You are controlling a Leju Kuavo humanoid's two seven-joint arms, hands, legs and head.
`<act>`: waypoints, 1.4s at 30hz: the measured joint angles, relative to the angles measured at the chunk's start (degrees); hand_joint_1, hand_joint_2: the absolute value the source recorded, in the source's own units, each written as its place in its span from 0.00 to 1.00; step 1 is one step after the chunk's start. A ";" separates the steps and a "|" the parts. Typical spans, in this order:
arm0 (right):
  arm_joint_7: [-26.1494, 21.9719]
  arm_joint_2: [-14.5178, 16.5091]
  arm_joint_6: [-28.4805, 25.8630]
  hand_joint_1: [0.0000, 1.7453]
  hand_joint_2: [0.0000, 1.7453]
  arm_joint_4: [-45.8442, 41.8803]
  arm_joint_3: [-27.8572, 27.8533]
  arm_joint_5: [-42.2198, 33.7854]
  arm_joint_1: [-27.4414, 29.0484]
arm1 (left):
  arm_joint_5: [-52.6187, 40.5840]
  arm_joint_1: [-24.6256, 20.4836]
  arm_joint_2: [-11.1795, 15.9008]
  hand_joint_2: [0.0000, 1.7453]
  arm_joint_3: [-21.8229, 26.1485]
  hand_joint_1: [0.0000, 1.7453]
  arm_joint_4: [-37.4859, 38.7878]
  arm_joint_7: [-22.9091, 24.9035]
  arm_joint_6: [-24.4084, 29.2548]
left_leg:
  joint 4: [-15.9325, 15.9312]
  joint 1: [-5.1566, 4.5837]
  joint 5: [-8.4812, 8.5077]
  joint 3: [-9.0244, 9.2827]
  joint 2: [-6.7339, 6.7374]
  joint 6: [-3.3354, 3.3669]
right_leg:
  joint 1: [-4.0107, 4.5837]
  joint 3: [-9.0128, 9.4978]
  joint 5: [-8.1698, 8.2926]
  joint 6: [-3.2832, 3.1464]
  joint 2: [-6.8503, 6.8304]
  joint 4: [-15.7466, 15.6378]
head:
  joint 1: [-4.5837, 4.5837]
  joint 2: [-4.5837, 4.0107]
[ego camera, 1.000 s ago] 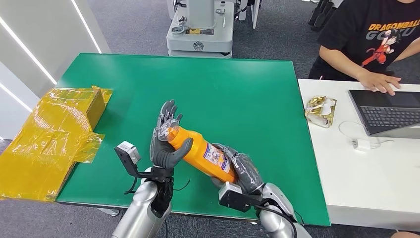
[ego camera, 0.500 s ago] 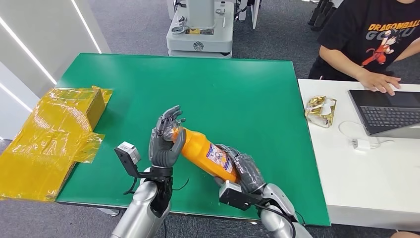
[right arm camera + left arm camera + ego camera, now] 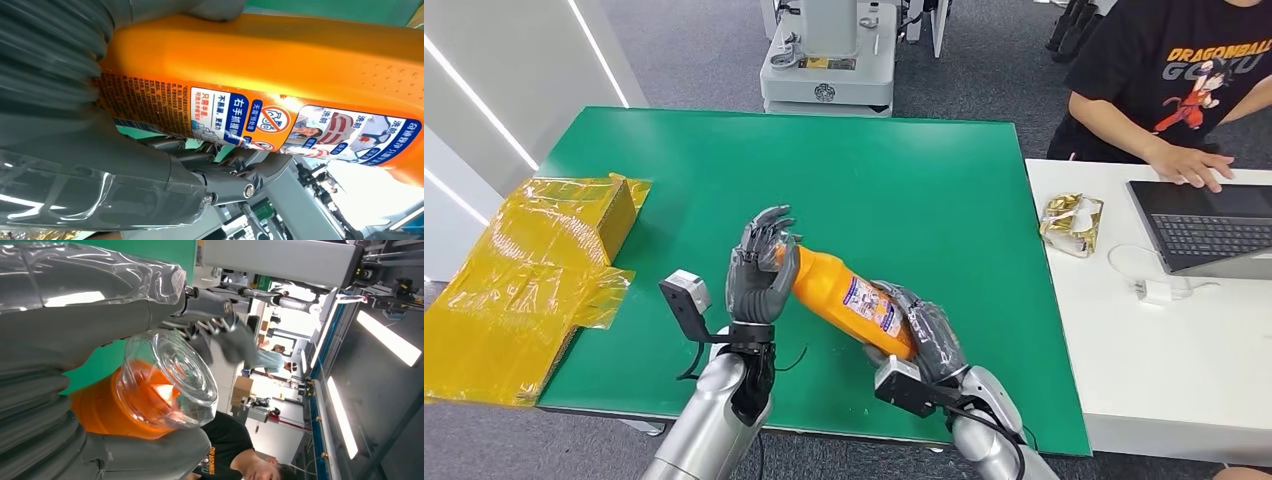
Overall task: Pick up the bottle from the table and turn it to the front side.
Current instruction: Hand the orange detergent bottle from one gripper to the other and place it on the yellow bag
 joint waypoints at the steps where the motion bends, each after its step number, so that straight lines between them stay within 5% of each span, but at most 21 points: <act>1: -0.07 0.00 -0.14 1.00 1.00 0.08 0.00 -0.10 -0.03 | 0.02 -0.13 -0.01 1.00 -0.04 0.00 0.17 -0.01 -0.02 | 0.00 0.00 0.00 0.00 0.00 0.00 | 0.00 0.00 0.00 0.00 0.00 0.00 | 0.00 0.00; 22: 0.67 -0.40 -1.87 1.00 1.00 -0.34 0.03 4.09 -0.29 | -2.19 0.46 0.10 1.00 -0.34 0.00 1.66 -0.06 -3.68 | 0.00 0.00 0.00 0.00 0.00 0.00 | 0.00 0.00 0.00 0.00 0.00 0.00 | 0.00 0.00; 42: -2.56 0.43 -1.66 1.00 1.00 10.84 1.49 2.91 -9.97 | -2.33 0.44 0.10 1.00 -0.34 0.00 2.44 -0.13 -3.27 | 0.00 0.00 0.02 -0.01 -0.01 -0.02 | 0.00 0.00 0.01 -0.01 -0.01 0.02 | 0.00 0.00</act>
